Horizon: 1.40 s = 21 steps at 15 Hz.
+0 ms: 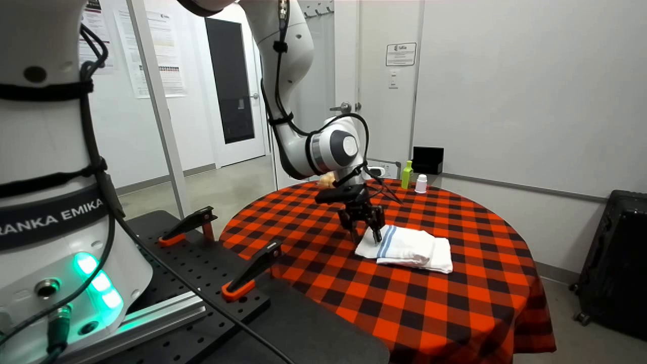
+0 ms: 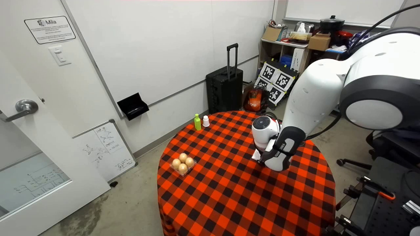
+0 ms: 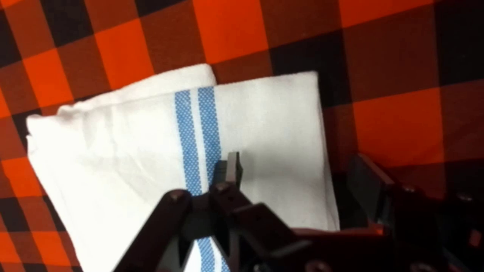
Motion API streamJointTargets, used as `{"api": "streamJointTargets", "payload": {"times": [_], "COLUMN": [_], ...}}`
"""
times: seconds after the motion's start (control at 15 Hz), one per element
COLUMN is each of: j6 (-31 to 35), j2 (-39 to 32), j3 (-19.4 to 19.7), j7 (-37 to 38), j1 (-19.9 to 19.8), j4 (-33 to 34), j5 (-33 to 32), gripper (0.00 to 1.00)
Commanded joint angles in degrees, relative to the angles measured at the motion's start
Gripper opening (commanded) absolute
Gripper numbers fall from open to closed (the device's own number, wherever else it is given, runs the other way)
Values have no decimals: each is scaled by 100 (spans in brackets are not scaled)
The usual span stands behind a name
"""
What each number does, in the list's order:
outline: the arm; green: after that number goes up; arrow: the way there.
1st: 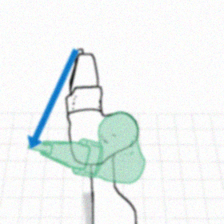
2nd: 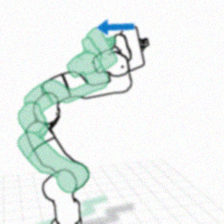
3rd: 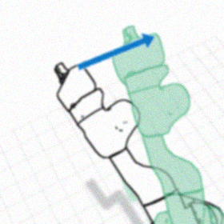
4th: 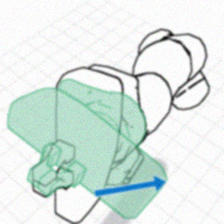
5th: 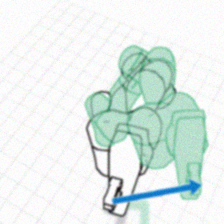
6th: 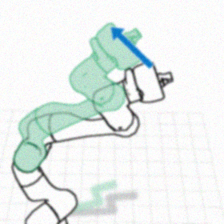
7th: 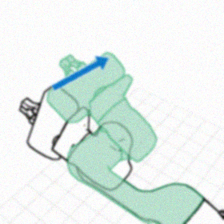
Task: Unfold the towel on the table
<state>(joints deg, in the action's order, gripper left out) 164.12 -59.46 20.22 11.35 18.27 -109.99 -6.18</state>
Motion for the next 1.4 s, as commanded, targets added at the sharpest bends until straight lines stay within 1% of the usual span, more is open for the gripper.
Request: {"api": "streamJointTargets", "payload": {"times": [0.0,0.07,0.13,0.4,0.47,0.67,0.93,1.07,1.13,1.33], "j6": [150,147,146,143,139,125,-1,-148,-295,-566], "j2": [-134,-138,-139,-154,-165,-168,145,515,767,1421], "j3": [98,106,109,120,118,128,48,-91,-244,-541], "j7": [140,139,140,137,131,123,-11,-184,-316,-524], "j1": [95,105,109,131,130,136,15,-173,-366,-778], "j4": [70,78,84,99,104,104,-45,-205,-286,-540], "j5": [-153,-159,-159,-168,-171,-181,-175,-146,-101,-42], "gripper": [46,39,30,2,0,1,1,1,1,1]}}
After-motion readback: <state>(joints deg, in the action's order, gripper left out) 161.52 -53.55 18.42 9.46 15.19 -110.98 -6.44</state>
